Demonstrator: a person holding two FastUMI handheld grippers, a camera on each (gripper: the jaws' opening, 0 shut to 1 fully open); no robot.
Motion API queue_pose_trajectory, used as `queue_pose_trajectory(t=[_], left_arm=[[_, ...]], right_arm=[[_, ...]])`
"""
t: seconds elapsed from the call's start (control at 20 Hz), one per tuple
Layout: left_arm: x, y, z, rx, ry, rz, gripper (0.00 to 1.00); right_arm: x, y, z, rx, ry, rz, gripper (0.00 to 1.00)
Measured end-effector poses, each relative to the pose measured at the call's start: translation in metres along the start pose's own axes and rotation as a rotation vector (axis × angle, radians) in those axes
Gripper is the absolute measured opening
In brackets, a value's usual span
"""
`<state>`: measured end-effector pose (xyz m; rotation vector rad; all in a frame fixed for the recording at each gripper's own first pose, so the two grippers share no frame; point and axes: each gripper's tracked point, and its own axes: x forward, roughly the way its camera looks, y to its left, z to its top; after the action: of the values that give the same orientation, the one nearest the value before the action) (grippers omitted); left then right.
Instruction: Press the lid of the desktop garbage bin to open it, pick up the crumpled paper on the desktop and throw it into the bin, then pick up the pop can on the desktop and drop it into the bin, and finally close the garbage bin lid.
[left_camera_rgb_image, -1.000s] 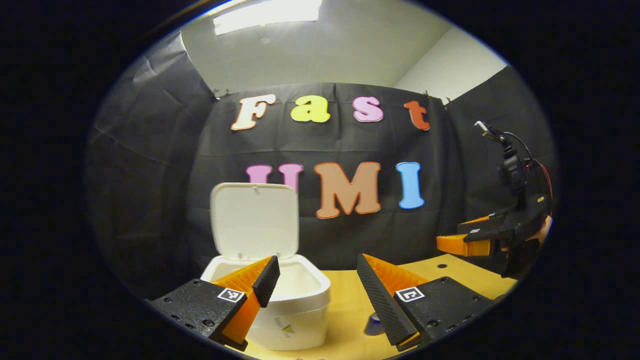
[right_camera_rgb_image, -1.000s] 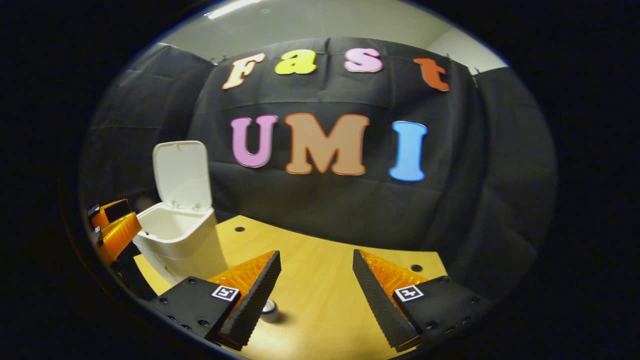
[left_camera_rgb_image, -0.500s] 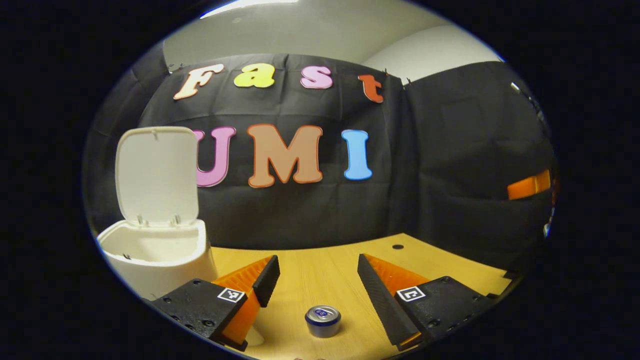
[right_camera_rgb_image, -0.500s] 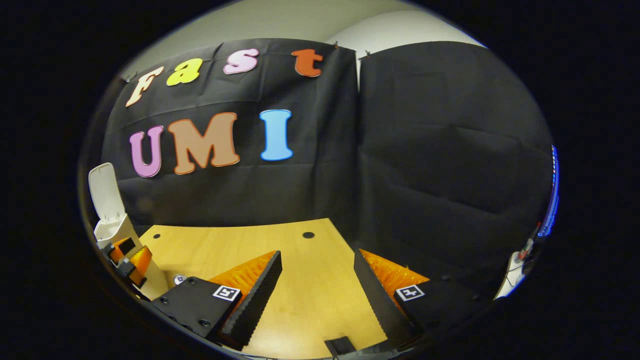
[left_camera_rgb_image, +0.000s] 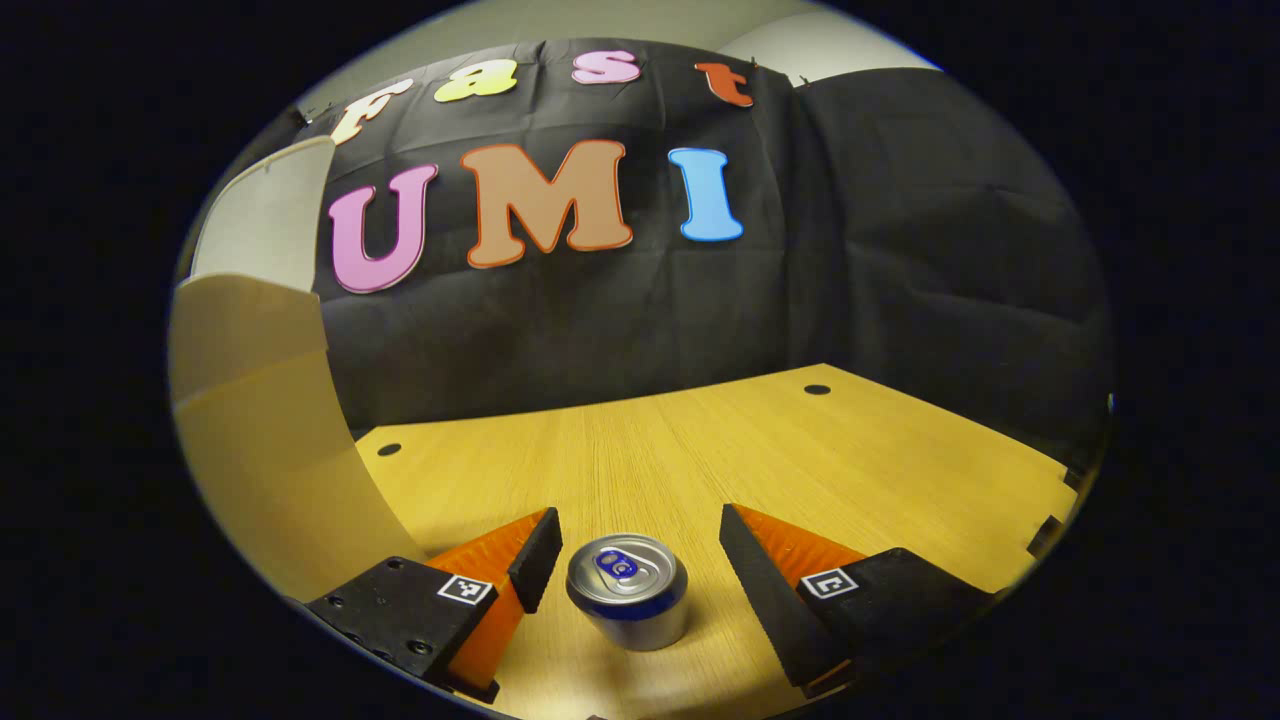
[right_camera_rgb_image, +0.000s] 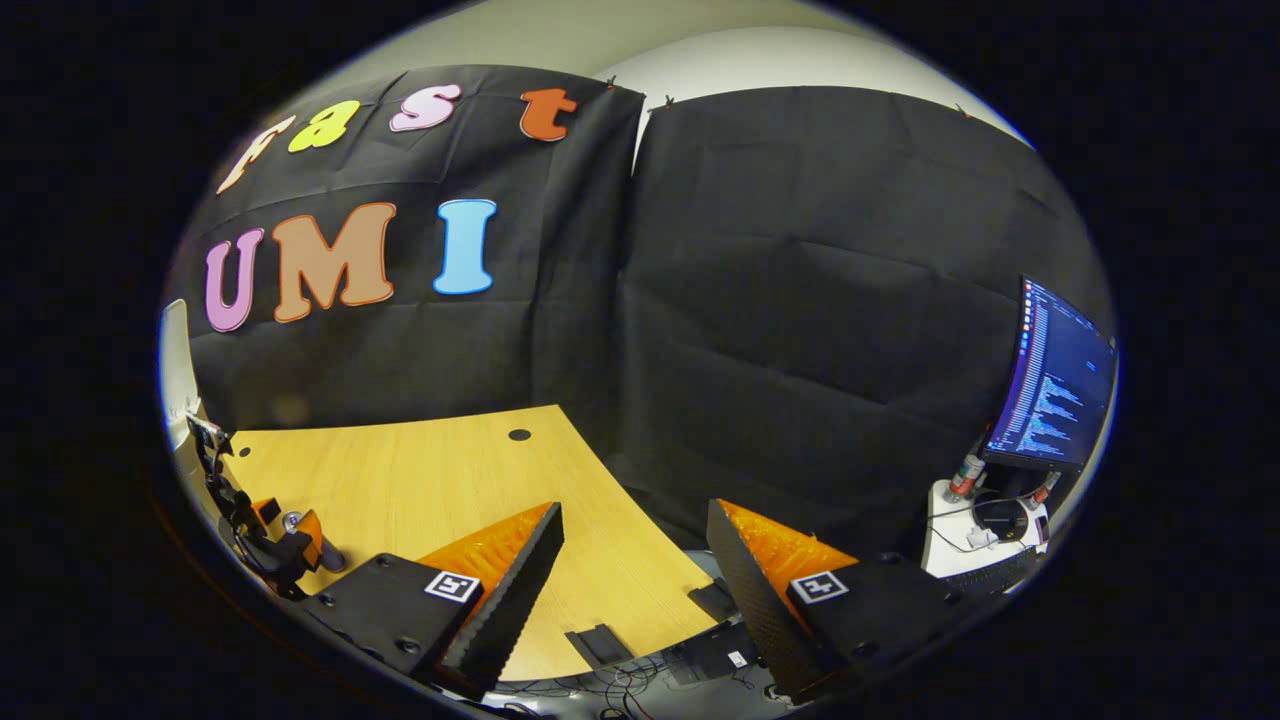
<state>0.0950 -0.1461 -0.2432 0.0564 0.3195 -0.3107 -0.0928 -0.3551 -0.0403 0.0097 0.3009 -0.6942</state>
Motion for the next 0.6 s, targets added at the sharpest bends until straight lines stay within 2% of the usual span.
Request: queue_pose_trajectory(t=[0.25,0.3,0.35,0.5,0.55,0.6], left_arm=[[0.009,0.006,-0.037,-0.049,0.091,0.019,0.96],[0.011,0.007,-0.041,-0.053,0.103,0.024,1.0],[0.013,0.007,-0.044,-0.057,0.113,0.026,0.96],[0.016,0.003,-0.054,-0.074,0.142,0.025,0.94],[0.015,0.003,-0.053,-0.074,0.148,0.028,0.84],[0.016,0.003,-0.054,-0.069,0.151,0.023,0.79]], right_arm=[[-0.009,-0.011,-0.01,-0.093,0.004,-0.078,0.96],[-0.01,-0.013,-0.01,-0.102,0.002,-0.094,0.96],[-0.01,-0.013,-0.009,-0.106,0.001,-0.094,0.96],[-0.008,-0.01,-0.01,-0.107,0.008,-0.079,0.97],[-0.009,-0.009,-0.011,-0.112,0.008,-0.078,0.97],[-0.009,-0.009,-0.01,-0.116,0.005,-0.076,0.97]])
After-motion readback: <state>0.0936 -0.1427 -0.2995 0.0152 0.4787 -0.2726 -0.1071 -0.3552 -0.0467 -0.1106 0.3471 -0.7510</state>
